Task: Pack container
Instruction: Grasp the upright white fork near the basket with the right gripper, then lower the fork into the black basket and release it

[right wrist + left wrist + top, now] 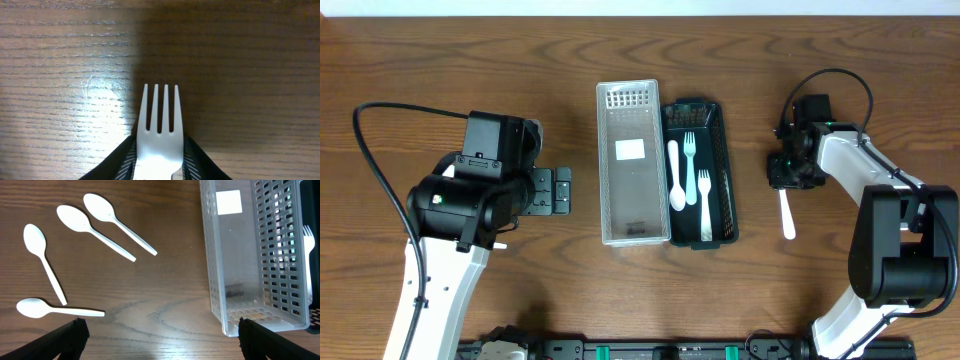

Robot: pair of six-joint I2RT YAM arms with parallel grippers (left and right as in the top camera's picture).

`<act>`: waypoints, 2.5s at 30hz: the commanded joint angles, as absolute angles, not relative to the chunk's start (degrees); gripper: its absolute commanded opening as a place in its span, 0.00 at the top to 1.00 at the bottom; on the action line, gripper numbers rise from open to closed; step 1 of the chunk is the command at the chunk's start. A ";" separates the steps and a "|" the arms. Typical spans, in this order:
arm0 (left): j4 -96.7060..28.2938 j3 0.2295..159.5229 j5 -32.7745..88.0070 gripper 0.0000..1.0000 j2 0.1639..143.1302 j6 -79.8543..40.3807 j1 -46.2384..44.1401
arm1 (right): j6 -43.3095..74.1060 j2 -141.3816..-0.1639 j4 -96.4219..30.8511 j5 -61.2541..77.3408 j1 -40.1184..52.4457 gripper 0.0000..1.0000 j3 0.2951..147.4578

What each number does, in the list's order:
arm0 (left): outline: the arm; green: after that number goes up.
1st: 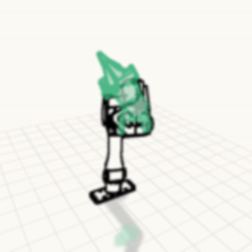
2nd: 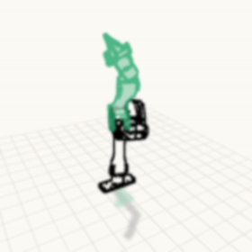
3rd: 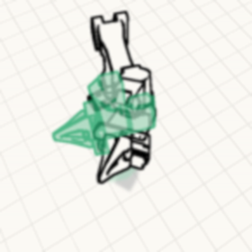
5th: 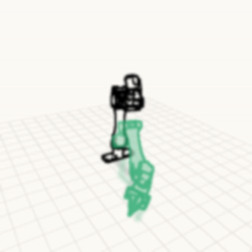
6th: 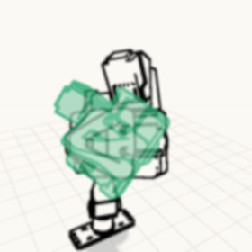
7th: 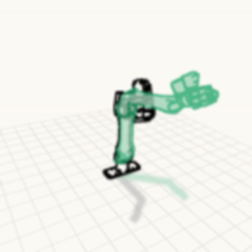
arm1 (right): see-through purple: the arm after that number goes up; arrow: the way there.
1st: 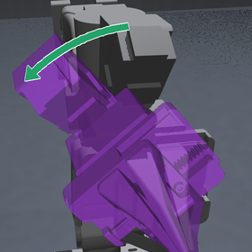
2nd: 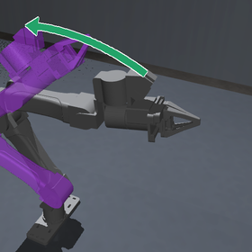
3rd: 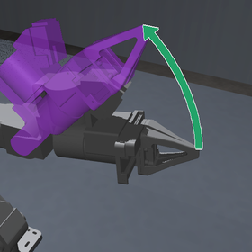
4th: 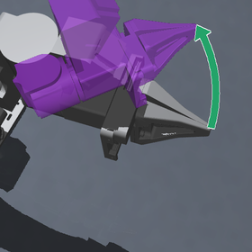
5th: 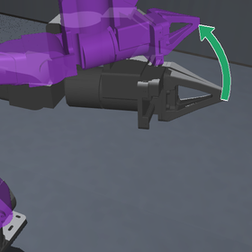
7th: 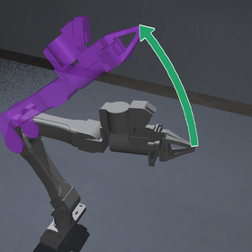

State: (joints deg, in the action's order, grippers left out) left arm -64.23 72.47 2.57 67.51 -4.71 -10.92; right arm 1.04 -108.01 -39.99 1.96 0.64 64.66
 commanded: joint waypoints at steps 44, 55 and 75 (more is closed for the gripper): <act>-64.01 72.55 1.89 0.02 67.83 -5.02 -10.68 | 29.15 -106.96 -60.34 2.79 21.85 0.99 92.51; -64.03 72.55 1.89 0.02 67.83 -5.04 -10.68 | 26.00 -107.00 -53.25 2.81 25.58 0.72 82.72; -68.03 75.11 -0.01 0.02 65.23 -8.75 -10.68 | 12.78 -105.73 -69.06 -5.45 23.11 0.01 112.73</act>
State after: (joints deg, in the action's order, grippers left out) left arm -66.63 72.55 2.35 67.24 -5.45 -10.92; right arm 14.92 -106.56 -67.07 -0.36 24.99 107.13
